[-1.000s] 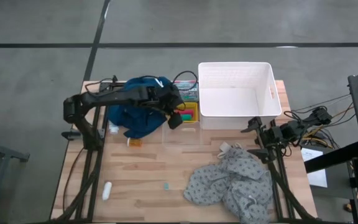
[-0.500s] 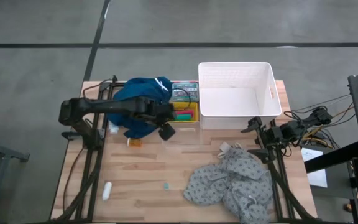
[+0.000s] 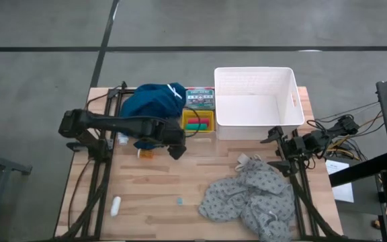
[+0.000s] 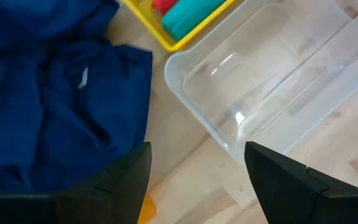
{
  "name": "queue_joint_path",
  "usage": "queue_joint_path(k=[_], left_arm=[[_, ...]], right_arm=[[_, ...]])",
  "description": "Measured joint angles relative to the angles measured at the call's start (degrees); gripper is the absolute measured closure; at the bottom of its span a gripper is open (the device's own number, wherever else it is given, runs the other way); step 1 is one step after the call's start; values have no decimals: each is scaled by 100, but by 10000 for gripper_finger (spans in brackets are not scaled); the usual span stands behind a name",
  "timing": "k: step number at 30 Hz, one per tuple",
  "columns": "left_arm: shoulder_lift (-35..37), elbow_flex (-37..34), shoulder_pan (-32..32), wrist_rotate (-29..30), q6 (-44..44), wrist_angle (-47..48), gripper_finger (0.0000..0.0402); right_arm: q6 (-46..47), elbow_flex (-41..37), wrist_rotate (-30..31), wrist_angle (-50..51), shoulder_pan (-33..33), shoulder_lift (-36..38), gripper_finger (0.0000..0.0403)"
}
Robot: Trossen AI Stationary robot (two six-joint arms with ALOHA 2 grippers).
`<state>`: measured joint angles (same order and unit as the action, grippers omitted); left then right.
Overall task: Pick & Place Medicine items
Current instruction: Put the white bandage into the yellow bin
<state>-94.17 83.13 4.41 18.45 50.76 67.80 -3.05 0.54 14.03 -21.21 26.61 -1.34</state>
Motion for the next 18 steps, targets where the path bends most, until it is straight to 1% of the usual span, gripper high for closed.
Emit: queue_joint_path(k=[5, 7, 14, 18], left_arm=[[0, -35, 228, -20, 397, 201, 139], [23, -35, 334, -177, 581, 321, 139], [37, -74, 806, -566, 1636, 716, 139], [39, -109, 1201, -755, 2363, 940, 139]], right_arm=[[0, 0, 1, 0, 0, 2, 23], [0, 1, 0, 0, 0, 2, 23], [0, -1, -1, 0, 0, 5, 23], [2, -1, 1, 0, 0, 7, 23]])
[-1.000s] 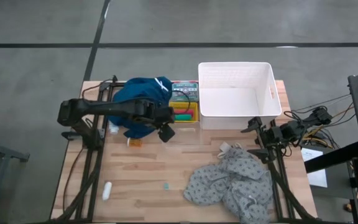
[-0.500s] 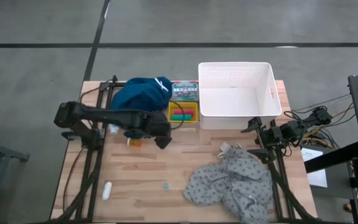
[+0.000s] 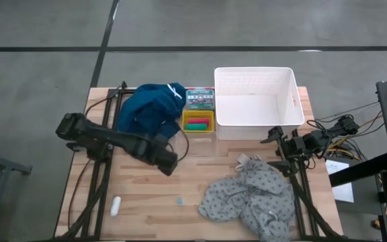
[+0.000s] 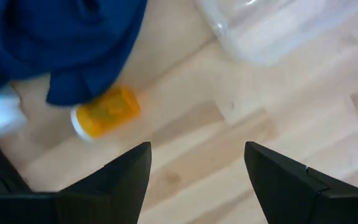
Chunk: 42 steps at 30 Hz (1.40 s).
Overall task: Pick & Place Medicine items
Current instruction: Put the white bandage into the yellow bin
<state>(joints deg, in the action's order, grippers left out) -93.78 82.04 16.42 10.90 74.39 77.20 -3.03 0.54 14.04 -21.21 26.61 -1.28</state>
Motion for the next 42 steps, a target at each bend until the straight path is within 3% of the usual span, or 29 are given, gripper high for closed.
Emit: queue_joint_path(k=[16, 21, 29, 42], left_arm=[[9, -66, 1687, -9, 2540, 105, 139], [9, -295, 2165, -478, 3580, -11, 138], [8, -634, 2743, -1193, 4537, -475, 140], [9, -750, 3482, -1649, 5974, -609, 154]], right_arm=[[-2, 1, 0, -1, -2, -2, 23], [-2, 0, -2, 0, -2, -2, 23], [-2, 2, 0, 0, -2, -2, 23], [-2, 0, -2, -2, -1, -2, 23]])
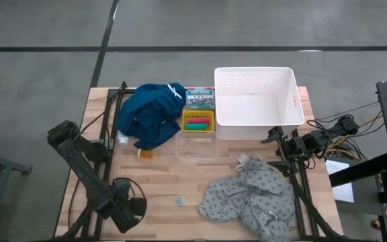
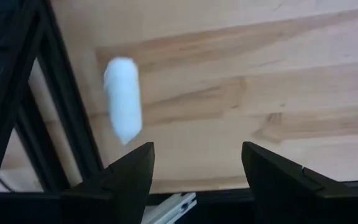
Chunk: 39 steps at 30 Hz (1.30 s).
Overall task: Pick & Place Medicine items
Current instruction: Put the white bandage into the yellow bin
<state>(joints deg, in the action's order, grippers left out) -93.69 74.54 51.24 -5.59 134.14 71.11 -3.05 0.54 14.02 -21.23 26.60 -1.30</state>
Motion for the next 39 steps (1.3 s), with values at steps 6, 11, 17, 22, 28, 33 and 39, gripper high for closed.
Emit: queue_joint_path(k=[6, 11, 17, 22, 28, 33, 39], left_arm=[[-2, 0, 101, -368, 248, -22, 154], [-2, 0, 63, -700, 226, 25, 154], [-2, 0, 62, -806, -83, 273, 155], [-2, 0, 28, -959, -213, 449, 155], [-2, -93, -149, -1222, -417, 528, 155], [-3, -599, -310, -1594, -756, 208, 155], [-4, -1204, -459, -2104, -909, -413, 155]], right_arm=[[0, 0, 2, 0, -1, 0, 23], [0, 0, 0, 2, -1, 0, 23], [0, 1, 0, 0, -1, 0, 23], [0, 2, 0, 0, -1, 0, 23], [0, 1, 1, 0, 0, 0, 23], [0, 0, 0, 0, 1, -2, 23], [0, 0, 1, 1, -1, -2, 23]])
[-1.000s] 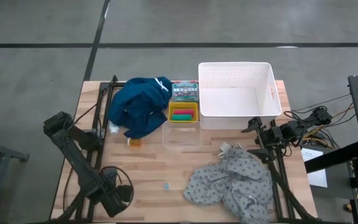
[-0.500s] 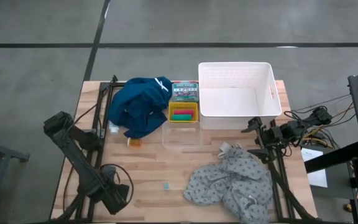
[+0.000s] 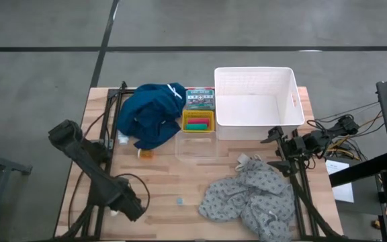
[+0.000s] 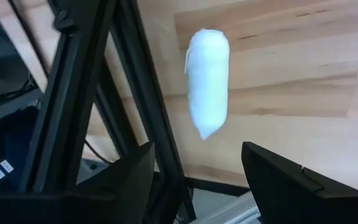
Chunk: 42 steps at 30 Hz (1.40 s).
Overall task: Pick & Place Medicine items
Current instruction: Put the white bandage into the yellow bin
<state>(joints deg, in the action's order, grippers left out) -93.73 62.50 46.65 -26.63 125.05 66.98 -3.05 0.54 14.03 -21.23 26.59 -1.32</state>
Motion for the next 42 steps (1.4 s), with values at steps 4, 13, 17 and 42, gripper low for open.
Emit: queue_joint_path(k=[4, 13, 17, 42], left_arm=[[0, -241, -30, 7, -71, -300, 155], [0, -559, -30, 193, -190, -575, 155], [0, -656, -34, 308, -211, -628, 155], [0, -1347, -34, 310, -297, -1405, 179]], right_arm=[[0, 0, -1, -1, 2, 0, 23], [0, 0, 1, 0, 0, 0, 23], [0, 0, -1, -1, 0, 0, 23], [0, 2, -1, -1, 0, 2, 23]])
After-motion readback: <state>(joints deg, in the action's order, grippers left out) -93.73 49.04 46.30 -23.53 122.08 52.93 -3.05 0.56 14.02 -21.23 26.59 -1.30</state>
